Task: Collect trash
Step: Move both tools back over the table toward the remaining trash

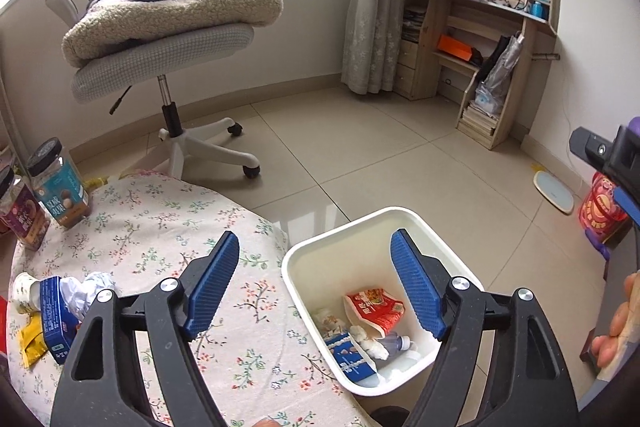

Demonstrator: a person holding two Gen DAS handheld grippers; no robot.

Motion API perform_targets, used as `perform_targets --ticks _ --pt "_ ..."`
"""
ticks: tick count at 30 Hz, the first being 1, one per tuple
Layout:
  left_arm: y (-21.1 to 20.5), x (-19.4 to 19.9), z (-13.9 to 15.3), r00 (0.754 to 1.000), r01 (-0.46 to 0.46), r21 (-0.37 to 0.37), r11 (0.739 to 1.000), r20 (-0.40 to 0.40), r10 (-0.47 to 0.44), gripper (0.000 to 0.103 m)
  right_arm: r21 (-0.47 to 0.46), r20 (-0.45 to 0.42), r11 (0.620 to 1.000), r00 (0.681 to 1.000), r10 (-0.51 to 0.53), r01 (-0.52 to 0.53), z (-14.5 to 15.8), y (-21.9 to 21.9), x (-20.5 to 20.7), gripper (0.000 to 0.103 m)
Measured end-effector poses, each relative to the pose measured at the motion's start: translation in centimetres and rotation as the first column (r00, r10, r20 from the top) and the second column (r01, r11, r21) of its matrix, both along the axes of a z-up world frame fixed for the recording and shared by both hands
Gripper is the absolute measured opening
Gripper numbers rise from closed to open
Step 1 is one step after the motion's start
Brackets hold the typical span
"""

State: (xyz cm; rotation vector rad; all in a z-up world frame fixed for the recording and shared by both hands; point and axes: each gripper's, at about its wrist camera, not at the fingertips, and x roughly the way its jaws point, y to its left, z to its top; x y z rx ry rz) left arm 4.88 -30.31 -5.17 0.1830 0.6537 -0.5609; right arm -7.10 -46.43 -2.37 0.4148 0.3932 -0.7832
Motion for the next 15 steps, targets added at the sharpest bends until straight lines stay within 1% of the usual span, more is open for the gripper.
perform_targets --ticks 4,7,15 --pt "2.5 0.8 0.8 0.998 -0.062 -0.011 0.998 0.030 0.063 0.081 -0.023 -0.026 0.999 0.999 0.036 -0.036 -0.1 1.6 1.2 0.096" --pt "4.7 1.4 1.1 0.994 -0.104 -0.022 0.994 0.038 0.105 0.082 -0.044 -0.048 0.996 0.996 0.074 -0.076 -0.1 3.2 2.4 0.096" --pt "10.2 2.0 1.4 0.974 -0.203 -0.032 0.979 0.096 0.205 0.085 -0.097 -0.111 0.978 0.979 0.171 -0.182 -0.6 8.1 5.7 0.096"
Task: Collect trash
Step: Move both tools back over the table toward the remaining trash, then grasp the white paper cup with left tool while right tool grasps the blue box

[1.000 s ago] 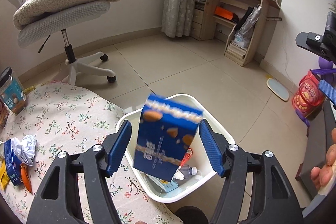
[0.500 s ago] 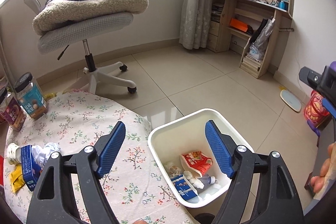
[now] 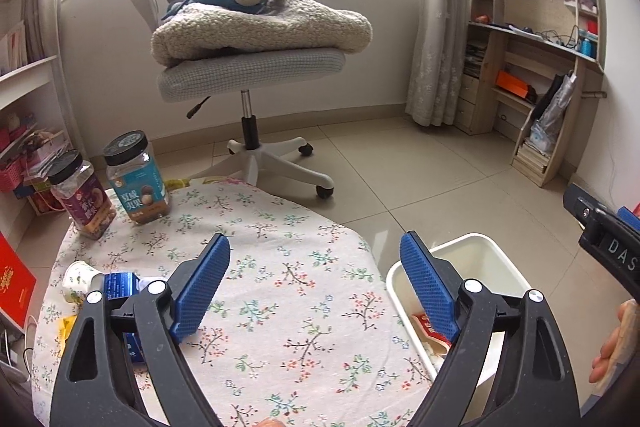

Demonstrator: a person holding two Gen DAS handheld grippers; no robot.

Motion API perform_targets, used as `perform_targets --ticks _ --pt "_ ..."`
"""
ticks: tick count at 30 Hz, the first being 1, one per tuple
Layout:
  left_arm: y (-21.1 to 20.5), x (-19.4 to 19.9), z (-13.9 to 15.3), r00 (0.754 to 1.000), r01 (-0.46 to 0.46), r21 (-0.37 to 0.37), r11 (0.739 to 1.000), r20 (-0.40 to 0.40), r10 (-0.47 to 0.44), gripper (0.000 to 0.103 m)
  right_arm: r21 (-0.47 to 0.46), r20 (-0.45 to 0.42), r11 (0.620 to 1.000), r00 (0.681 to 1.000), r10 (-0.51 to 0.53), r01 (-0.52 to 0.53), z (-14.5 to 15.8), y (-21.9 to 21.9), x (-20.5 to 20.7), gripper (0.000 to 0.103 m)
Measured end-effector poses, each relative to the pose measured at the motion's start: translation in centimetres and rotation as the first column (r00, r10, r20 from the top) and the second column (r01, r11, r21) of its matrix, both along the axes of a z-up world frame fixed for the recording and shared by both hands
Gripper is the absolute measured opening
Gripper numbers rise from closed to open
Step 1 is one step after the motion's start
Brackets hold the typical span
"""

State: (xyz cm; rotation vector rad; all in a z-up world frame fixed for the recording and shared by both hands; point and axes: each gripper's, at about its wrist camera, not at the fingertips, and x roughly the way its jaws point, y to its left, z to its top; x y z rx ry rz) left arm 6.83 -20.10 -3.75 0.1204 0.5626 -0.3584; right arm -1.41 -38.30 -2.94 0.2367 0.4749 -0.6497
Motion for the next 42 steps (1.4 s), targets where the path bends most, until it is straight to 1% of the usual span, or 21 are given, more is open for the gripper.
perform_targets --ticks 3,8,12,21,31,33,35,39,42 --pt "2.1 0.5 0.1 0.998 -0.054 -0.022 0.998 0.018 0.054 0.086 -0.029 -0.018 0.999 0.999 0.031 -0.031 -0.1 1.9 1.1 0.096" --pt "5.0 1.9 -0.3 0.991 -0.129 -0.040 0.991 -0.025 0.128 0.087 -0.051 -0.050 0.994 0.995 0.091 -0.094 -0.6 4.8 2.9 0.096" --pt "7.2 2.7 -0.3 0.983 -0.183 -0.045 0.982 -0.044 0.181 0.087 -0.066 -0.062 0.988 0.989 0.137 -0.141 -0.7 7.1 4.1 0.096" --pt "12.0 3.2 -0.9 0.961 -0.271 -0.017 0.963 -0.054 0.269 0.087 -0.059 -0.076 0.971 0.971 0.226 -0.231 -0.7 11.5 6.2 0.096" --pt "17.8 3.6 -2.1 0.928 -0.364 0.014 0.931 -0.076 0.364 0.087 -0.081 -0.128 0.933 0.932 0.338 -0.349 -1.5 17.6 8.4 0.096" --pt "19.3 3.9 -2.4 0.918 -0.384 0.015 0.923 -0.096 0.384 0.087 -0.081 -0.138 0.927 0.925 0.354 -0.367 -1.7 18.5 8.6 0.096" --pt "21.0 4.6 -2.8 0.903 -0.411 0.019 0.911 -0.130 0.410 0.088 -0.076 -0.149 0.920 0.917 0.371 -0.384 -2.0 19.5 9.0 0.096" --pt "24.9 6.3 -4.3 0.859 -0.468 0.024 0.884 -0.225 0.461 0.088 -0.066 -0.181 0.901 0.893 0.411 -0.428 -2.7 21.4 9.9 0.096" --pt "27.8 7.9 -5.7 0.824 -0.488 0.058 0.871 -0.300 0.481 0.088 -0.070 -0.206 0.883 0.873 0.443 -0.465 -3.3 23.0 10.4 0.096"
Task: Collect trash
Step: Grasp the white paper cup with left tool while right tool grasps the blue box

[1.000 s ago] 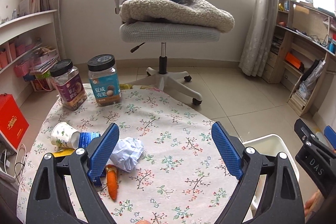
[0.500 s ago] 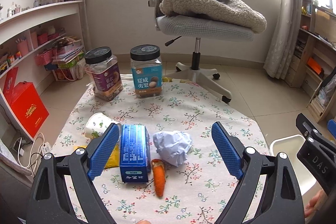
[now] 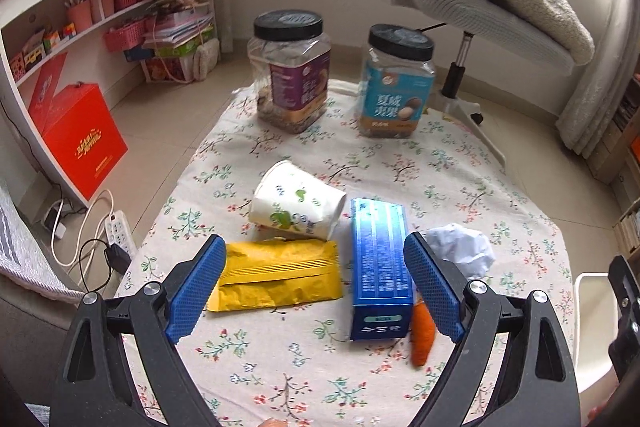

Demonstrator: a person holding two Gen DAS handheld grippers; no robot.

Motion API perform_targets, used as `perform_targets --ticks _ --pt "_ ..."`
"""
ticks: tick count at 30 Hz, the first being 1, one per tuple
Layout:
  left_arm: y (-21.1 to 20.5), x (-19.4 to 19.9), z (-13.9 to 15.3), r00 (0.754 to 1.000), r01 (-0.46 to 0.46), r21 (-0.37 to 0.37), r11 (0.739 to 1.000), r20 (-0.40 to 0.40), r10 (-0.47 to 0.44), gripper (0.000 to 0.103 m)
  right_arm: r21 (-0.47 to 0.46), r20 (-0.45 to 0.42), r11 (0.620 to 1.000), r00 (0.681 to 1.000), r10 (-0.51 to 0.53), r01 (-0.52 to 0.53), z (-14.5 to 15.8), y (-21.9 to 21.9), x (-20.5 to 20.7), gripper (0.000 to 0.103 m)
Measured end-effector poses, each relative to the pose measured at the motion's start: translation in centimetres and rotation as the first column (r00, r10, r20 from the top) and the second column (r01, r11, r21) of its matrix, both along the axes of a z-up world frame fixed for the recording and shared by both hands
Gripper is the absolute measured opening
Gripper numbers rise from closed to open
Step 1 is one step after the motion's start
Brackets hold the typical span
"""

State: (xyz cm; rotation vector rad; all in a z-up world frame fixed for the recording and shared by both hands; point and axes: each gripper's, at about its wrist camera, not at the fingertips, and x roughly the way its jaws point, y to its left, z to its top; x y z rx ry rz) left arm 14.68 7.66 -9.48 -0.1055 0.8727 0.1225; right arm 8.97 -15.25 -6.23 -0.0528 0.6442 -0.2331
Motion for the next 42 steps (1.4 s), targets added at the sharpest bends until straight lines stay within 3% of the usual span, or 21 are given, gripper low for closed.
perform_targets --ticks 4,6,9,13,21,26,30,32,34,42 --pt "3.9 2.6 -2.6 0.992 -0.021 -0.031 0.999 -0.127 0.017 0.088 -0.011 -0.031 0.999 0.999 0.044 -0.044 -0.8 1.6 0.6 0.096" --pt "6.0 3.7 -3.6 0.985 -0.074 -0.093 0.993 -0.166 0.058 0.088 -0.020 -0.050 0.998 0.997 0.058 -0.059 -1.4 2.2 0.9 0.096" --pt "8.0 5.4 -4.6 0.974 -0.143 -0.236 0.961 -0.207 0.094 0.088 -0.027 -0.073 0.997 0.995 0.070 -0.072 -2.0 2.6 1.4 0.096" --pt "7.8 7.8 -5.6 0.964 -0.195 -0.329 0.924 -0.237 0.119 0.088 -0.017 -0.103 0.995 0.990 0.092 -0.094 -2.6 2.9 1.8 0.096" --pt "6.4 12.0 -9.2 0.929 -0.287 -0.414 0.864 -0.341 0.145 0.087 0.063 -0.195 0.981 0.962 0.193 -0.184 -4.2 3.7 2.8 0.096" --pt "6.3 12.7 -9.4 0.937 -0.260 -0.441 0.859 -0.330 0.114 0.087 0.082 -0.254 0.969 0.935 0.248 -0.234 -5.9 4.9 3.4 0.096" --pt "8.1 12.3 -9.3 0.917 -0.333 -0.498 0.800 -0.367 0.154 0.088 0.076 -0.256 0.965 0.930 0.263 -0.252 -6.1 5.6 3.1 0.096" --pt "8.7 11.9 -9.4 0.906 -0.372 -0.536 0.758 -0.389 0.169 0.087 0.069 -0.252 0.965 0.932 0.262 -0.253 -6.0 5.5 2.8 0.096" --pt "8.4 11.7 -9.0 0.908 -0.376 -0.566 0.734 -0.384 0.169 0.087 0.075 -0.252 0.966 0.932 0.259 -0.249 -5.9 5.3 2.7 0.096" --pt "6.1 13.0 -9.9 0.911 -0.369 -0.560 0.742 -0.376 0.169 0.087 0.100 -0.263 0.968 0.932 0.250 -0.231 -5.8 4.0 2.8 0.096"
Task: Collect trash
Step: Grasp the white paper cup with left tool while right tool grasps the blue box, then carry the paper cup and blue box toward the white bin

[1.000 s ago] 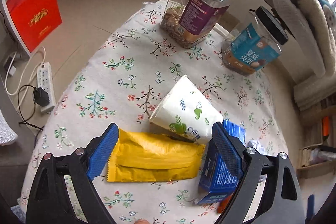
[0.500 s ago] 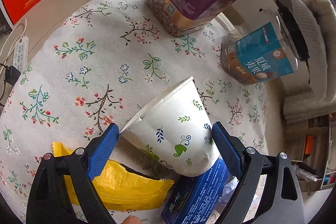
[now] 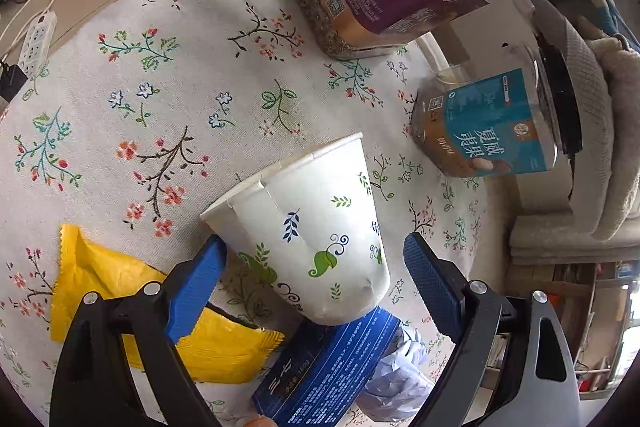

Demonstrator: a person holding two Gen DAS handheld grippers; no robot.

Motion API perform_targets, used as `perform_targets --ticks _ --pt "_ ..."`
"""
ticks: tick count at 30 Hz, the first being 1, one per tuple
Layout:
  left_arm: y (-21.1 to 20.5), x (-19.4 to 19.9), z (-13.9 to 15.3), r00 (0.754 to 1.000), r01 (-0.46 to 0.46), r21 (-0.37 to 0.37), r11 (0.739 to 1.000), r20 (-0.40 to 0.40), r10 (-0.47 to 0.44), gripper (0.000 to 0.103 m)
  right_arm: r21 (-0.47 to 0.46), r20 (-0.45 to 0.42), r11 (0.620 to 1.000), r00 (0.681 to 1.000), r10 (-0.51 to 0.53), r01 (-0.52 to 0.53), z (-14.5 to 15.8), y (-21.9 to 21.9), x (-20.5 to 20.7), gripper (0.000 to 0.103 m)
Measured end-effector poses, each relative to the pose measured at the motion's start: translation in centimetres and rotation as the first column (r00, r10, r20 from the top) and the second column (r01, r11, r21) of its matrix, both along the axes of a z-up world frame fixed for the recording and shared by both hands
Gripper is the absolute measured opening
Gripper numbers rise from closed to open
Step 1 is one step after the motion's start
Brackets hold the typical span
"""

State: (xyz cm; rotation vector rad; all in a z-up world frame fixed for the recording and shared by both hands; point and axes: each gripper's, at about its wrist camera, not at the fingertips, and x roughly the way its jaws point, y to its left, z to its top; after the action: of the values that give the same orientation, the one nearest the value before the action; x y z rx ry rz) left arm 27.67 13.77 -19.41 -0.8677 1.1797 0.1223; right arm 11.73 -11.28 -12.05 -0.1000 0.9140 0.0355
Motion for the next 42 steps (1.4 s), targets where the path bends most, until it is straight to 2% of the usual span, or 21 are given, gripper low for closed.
perform_targets --ticks 1,2,5,8,11,13,16,18,21,22,23,25,28,32,37,42 --pt "-0.2 0.2 -0.2 1.000 0.002 0.003 1.000 0.005 -0.002 0.085 0.000 -0.001 1.000 1.000 0.001 -0.001 0.0 -0.1 0.0 0.096" --pt "-0.2 0.4 -0.3 1.000 0.008 0.010 1.000 0.013 -0.008 0.072 0.005 -0.003 1.000 1.000 0.004 -0.004 0.0 -0.2 0.1 0.096" --pt "-0.6 0.6 0.1 0.997 0.065 0.042 0.997 0.048 -0.067 0.062 0.041 -0.023 0.999 0.999 0.025 -0.024 -0.3 -0.3 0.3 0.096" --pt "-0.5 -0.1 2.3 0.987 0.108 0.131 0.986 0.102 -0.121 0.058 0.131 -0.091 0.990 0.994 0.063 -0.050 -1.1 0.1 0.9 0.096" --pt "0.0 -1.5 6.1 0.969 0.115 0.234 0.965 0.186 -0.160 0.058 0.213 -0.152 0.974 0.982 0.114 -0.081 -1.8 2.0 2.0 0.096" --pt "0.2 -3.1 9.2 0.947 0.112 0.317 0.942 0.254 -0.198 0.058 0.237 -0.170 0.966 0.974 0.149 -0.107 -2.3 4.0 2.8 0.096" --pt "0.1 -6.0 12.9 0.908 0.108 0.443 0.890 0.320 -0.269 0.059 0.217 -0.181 0.969 0.970 0.160 -0.120 -3.3 7.2 4.5 0.096" --pt "0.1 -7.8 14.5 0.889 0.093 0.514 0.853 0.344 -0.304 0.059 0.223 -0.210 0.968 0.964 0.163 -0.115 -4.4 9.1 5.7 0.096" --pt "-0.1 -9.3 15.8 0.867 0.086 0.603 0.793 0.347 -0.358 0.060 0.186 -0.248 0.978 0.958 0.143 -0.098 -6.0 10.8 7.5 0.092" --pt "0.1 -9.5 16.1 0.861 0.083 0.626 0.775 0.346 -0.372 0.060 0.193 -0.266 0.977 0.954 0.138 -0.088 -6.5 10.8 8.0 0.088" --pt "0.2 -9.8 16.3 0.856 0.079 0.643 0.761 0.348 -0.383 0.060 0.206 -0.294 0.976 0.947 0.130 -0.070 -7.2 10.8 8.5 0.077" --pt "0.5 -10.4 16.8 0.851 0.077 0.657 0.750 0.348 -0.392 0.060 0.243 -0.312 0.969 0.943 0.117 -0.040 -7.5 10.4 8.9 0.059" --pt "1.5 -10.7 17.1 0.857 0.077 0.643 0.762 0.348 -0.380 0.060 0.301 -0.269 0.953 0.956 0.114 -0.029 -5.9 9.5 8.4 0.054" --pt "1.8 -11.0 17.3 0.860 0.065 0.631 0.773 0.358 -0.365 0.060 0.334 -0.155 0.941 0.982 0.105 -0.048 -1.4 8.3 7.4 0.054" --pt "0.9 -12.2 17.9 0.846 0.051 0.649 0.759 0.377 -0.378 0.060 0.327 -0.006 0.941 0.996 0.088 -0.082 4.3 6.4 6.4 0.053" --pt "-0.4 -13.1 17.5 0.842 0.054 0.656 0.753 0.376 -0.388 0.060 0.318 0.119 0.942 0.990 0.073 -0.107 8.4 3.6 4.3 0.053"
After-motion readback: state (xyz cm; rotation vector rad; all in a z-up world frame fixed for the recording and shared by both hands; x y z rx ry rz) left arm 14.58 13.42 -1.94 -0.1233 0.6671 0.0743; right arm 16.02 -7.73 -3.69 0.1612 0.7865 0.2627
